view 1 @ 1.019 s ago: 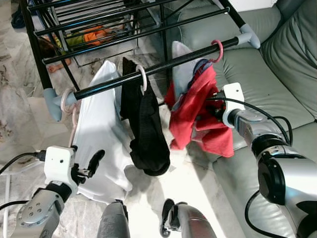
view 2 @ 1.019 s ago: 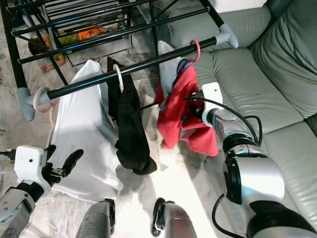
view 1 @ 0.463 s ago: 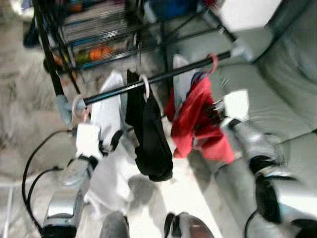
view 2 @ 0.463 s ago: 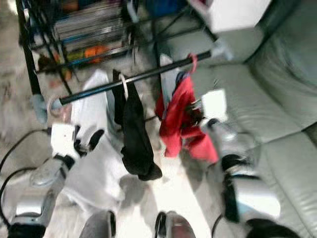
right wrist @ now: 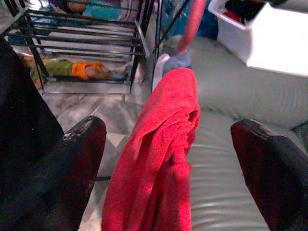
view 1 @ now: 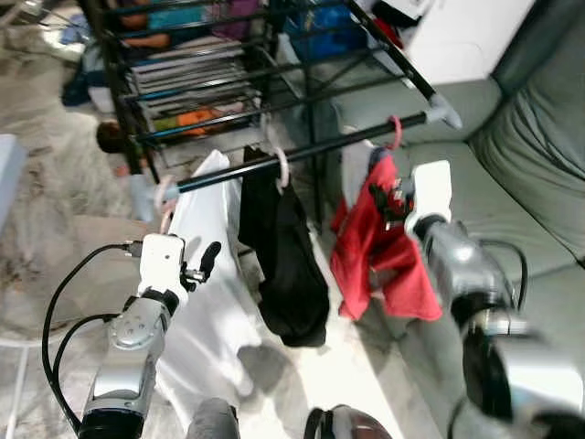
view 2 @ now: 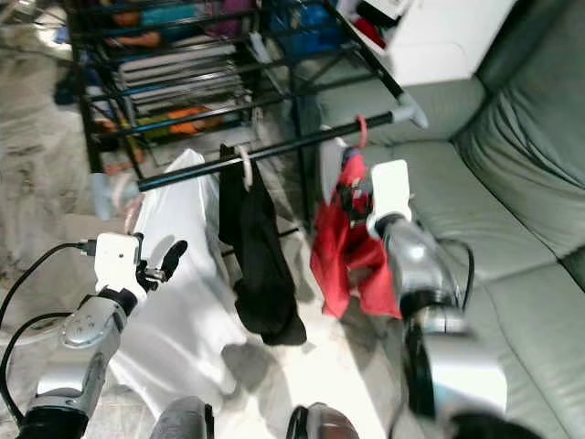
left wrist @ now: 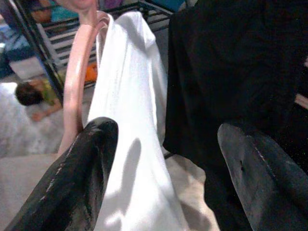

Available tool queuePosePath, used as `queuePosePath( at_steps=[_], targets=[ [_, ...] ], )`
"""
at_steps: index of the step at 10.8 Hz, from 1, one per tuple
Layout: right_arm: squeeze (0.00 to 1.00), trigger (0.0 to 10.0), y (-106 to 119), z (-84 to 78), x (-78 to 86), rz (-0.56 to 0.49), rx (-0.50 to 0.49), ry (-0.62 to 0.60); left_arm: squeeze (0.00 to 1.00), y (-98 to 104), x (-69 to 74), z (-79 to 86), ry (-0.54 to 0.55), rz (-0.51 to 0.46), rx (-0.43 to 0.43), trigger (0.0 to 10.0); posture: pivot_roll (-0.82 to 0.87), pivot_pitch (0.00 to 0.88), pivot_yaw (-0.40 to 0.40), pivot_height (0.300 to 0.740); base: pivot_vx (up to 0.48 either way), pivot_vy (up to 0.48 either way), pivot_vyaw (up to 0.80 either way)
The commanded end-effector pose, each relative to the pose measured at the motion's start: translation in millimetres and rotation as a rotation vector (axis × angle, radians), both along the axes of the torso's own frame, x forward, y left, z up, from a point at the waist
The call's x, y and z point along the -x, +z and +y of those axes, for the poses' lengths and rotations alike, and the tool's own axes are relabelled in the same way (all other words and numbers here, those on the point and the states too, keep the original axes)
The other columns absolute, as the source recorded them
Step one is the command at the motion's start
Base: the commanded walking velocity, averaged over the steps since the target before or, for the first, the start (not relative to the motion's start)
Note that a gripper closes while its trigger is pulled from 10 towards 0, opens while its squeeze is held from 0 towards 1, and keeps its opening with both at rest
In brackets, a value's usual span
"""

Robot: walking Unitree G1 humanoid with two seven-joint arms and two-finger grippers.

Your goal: Hang hanger

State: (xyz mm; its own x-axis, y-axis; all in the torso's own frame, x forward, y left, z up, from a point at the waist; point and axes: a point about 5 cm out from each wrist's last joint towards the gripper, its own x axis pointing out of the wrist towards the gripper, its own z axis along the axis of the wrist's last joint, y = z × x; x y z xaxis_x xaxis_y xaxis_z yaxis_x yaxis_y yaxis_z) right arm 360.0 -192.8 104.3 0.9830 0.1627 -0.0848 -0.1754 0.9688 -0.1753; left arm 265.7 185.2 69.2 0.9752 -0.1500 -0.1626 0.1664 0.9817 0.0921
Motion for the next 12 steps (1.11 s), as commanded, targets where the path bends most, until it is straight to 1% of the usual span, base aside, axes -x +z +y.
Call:
queuePosePath(
  at_steps=[1,3,4,5,6,7,8,10,12],
  targets=[
    [1.00,10.0,3.4,2.6,1.7,-0.044,0.021,0.011,0.00,-4.7,2.5,7.1,0.032,0.010,-0.027,10.0,0.04,0.000,-0.016,0.740,0.000,0.000,0.00],
    [1.00,10.0,-4.0,6.2,16.8,-0.095,0.012,-0.018,0.00,-5.4,3.0,5.3,0.055,-0.013,-0.035,10.0,0.03,0.000,-0.029,0.740,0.000,0.000,0.00],
    [1.00,10.0,-10.8,10.3,26.1,-0.099,-0.011,-0.049,0.00,-5.0,3.2,5.3,0.076,-0.032,-0.034,10.0,0.02,0.000,-0.036,0.740,0.000,0.000,0.00],
    [1.00,10.0,-15.3,12.4,36.8,-0.125,0.021,-0.066,0.00,-6.0,3.0,6.4,0.092,-0.040,-0.036,10.0,0.02,0.000,-0.038,0.740,0.000,0.000,0.00],
    [1.00,10.0,-21.8,13.8,44.4,-0.092,-0.021,-0.102,0.00,-6.4,2.5,6.5,0.096,-0.042,-0.034,10.0,0.02,0.000,-0.037,0.740,0.000,0.000,0.00],
    [1.00,10.0,-23.2,17.9,47.9,-0.096,-0.006,-0.078,0.00,-6.3,1.6,5.2,0.087,-0.044,-0.036,10.0,0.01,0.000,-0.035,0.740,0.000,0.000,0.00],
    [1.00,10.0,-20.9,20.3,47.8,-0.097,0.007,-0.055,0.00,-6.0,-2.5,1.4,0.076,-0.051,-0.035,10.0,0.00,0.000,-0.035,0.740,0.000,0.000,0.00],
    [1.00,10.0,-13.0,16.8,43.3,-0.107,0.014,-0.074,0.00,-5.4,-5.8,-0.7,0.077,-0.059,-0.031,10.0,0.00,0.000,-0.037,0.740,-0.251,0.000,0.00],
    [1.00,10.0,-10.0,14.3,41.5,-0.108,0.018,-0.090,0.00,-6.4,-6.5,-1.6,0.065,-0.060,-0.035,10.0,0.00,0.000,-0.034,0.740,-0.291,0.000,0.00]
  ],
)
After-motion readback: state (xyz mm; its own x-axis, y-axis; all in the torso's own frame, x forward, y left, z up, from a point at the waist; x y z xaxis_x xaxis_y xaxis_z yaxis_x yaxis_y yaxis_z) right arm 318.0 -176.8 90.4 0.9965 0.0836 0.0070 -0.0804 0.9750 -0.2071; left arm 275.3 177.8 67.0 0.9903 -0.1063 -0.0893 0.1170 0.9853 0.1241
